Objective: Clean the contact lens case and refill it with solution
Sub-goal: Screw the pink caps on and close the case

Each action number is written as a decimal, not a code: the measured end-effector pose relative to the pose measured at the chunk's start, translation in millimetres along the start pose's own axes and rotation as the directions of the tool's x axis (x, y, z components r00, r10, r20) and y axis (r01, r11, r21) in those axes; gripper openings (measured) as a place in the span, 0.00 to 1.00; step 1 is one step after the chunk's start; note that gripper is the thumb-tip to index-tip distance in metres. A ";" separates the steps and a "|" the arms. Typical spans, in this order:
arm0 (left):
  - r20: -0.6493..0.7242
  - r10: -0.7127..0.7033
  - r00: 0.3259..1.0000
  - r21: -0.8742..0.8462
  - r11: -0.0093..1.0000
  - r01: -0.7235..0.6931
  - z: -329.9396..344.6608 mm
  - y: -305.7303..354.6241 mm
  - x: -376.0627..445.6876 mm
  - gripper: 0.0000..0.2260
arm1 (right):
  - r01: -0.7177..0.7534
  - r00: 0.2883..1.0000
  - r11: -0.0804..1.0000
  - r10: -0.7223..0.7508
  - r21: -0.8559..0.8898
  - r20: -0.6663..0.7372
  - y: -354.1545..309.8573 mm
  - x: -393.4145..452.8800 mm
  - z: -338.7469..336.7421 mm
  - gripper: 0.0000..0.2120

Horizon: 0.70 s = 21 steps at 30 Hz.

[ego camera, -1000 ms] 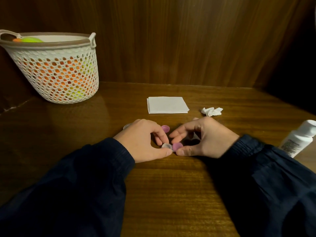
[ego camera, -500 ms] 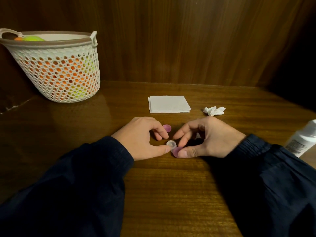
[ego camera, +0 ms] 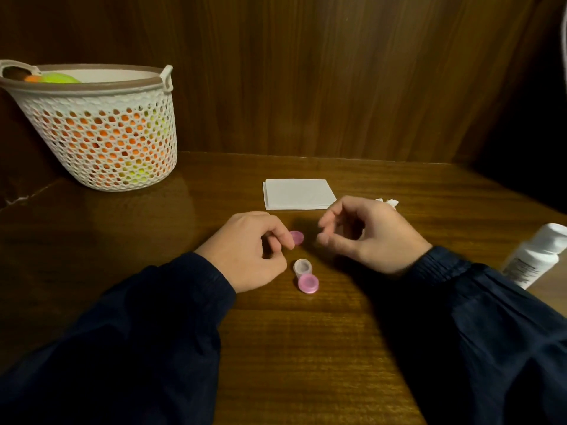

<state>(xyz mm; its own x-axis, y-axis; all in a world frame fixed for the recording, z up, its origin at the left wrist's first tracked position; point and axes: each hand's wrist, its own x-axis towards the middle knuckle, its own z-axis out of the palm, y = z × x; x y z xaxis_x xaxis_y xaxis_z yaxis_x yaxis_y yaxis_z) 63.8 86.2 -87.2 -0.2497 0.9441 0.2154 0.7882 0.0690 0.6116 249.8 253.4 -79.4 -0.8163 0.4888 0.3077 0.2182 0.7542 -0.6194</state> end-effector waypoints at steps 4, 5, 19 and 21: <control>-0.085 -0.027 0.996 0.005 1.000 0.027 0.8 0.7 1.9 0.07 | 0.063 0.979 0.966 -0.011 -0.252 0.202 -4.7 28.0 3.3 0.15; -0.092 -0.037 0.995 0.008 0.999 0.038 0.9 0.2 2.1 0.08 | 0.096 0.966 0.955 -0.020 -0.282 0.259 -8.1 35.5 4.7 0.18; -0.019 -0.060 0.998 0.098 0.993 0.061 6.6 20.3 -5.4 0.16 | 0.170 0.973 0.914 -0.097 -0.369 0.209 -11.8 42.2 -10.1 0.12; -0.035 -0.047 0.998 0.180 0.982 0.053 9.1 24.8 -6.9 0.18 | 0.132 0.991 0.946 -0.116 -0.296 0.070 -7.7 29.2 -21.1 0.10</control>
<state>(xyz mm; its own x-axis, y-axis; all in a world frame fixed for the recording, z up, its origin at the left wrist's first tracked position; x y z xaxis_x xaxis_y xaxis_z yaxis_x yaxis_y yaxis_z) 90.2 84.4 -80.4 -0.3063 0.9278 0.2130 0.8623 0.1757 0.4749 235.6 271.2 -50.5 -0.8713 0.3662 0.3266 0.2573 0.9078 -0.3313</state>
